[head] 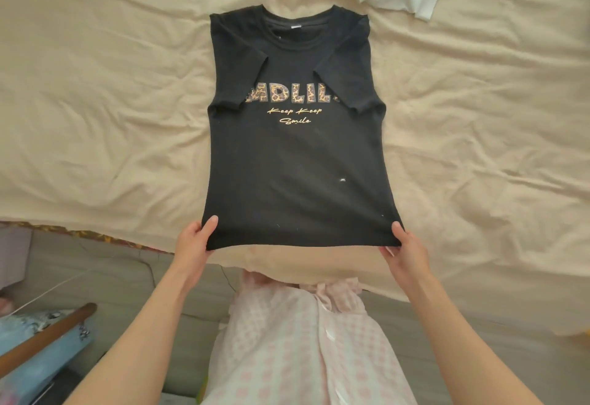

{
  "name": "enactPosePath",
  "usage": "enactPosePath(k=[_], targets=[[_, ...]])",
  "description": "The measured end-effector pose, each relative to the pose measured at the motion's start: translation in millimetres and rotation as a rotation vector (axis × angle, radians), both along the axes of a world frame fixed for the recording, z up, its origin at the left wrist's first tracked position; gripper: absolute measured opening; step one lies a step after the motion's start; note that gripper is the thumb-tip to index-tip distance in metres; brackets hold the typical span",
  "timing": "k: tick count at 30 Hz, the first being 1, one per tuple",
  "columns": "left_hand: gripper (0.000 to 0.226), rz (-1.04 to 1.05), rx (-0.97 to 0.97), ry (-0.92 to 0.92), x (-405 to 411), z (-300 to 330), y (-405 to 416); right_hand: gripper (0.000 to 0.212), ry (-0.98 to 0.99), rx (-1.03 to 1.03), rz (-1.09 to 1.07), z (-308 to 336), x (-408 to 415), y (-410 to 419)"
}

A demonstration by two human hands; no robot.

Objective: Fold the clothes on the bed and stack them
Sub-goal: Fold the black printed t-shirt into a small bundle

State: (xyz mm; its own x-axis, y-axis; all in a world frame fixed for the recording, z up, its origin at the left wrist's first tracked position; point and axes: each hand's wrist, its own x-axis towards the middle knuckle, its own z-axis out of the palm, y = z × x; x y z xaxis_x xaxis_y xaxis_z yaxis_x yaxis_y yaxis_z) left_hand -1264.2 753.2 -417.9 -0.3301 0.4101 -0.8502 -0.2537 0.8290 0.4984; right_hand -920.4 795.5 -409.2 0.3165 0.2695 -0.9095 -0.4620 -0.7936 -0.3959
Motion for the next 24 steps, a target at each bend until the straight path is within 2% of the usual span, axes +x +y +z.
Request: enactPosePath(k=[5,8,11,14,17,19,22,24], targets=[[0.021,0.011,-0.075,0.056,-0.5,6.1,-27.2,0.010,-0.033,-0.104,-0.086,5.8,6.3,-24.9],[0.023,-0.016,-0.210,-0.002,-0.3,12.0,-59.6,0.017,-0.042,-0.209,-0.175,16.2,9.5,-63.1],[0.023,-0.007,-0.282,-0.073,-5.1,25.6,-76.8,0.017,-0.037,-0.230,-0.216,30.9,10.6,-86.1],[0.017,0.041,-0.241,-0.144,-12.6,39.6,-57.1,0.005,-0.028,-0.149,-0.247,46.0,7.2,-69.7],[0.006,0.173,-0.161,-0.206,-16.8,55.0,-12.7,0.010,0.002,0.009,-0.353,61.6,-1.9,-24.9],[0.012,0.260,-0.114,-0.251,-19.0,65.0,25.1,0.010,0.047,0.099,-0.358,73.0,-7.5,12.8],[0.014,0.283,0.010,-0.284,-22.1,80.6,91.0,0.006,0.078,0.197,-0.314,88.9,-13.1,79.1],[0.013,0.293,0.126,-0.300,-22.2,86.1,134.9,0.013,0.125,0.297,-0.286,95.1,-16.7,124.4]])
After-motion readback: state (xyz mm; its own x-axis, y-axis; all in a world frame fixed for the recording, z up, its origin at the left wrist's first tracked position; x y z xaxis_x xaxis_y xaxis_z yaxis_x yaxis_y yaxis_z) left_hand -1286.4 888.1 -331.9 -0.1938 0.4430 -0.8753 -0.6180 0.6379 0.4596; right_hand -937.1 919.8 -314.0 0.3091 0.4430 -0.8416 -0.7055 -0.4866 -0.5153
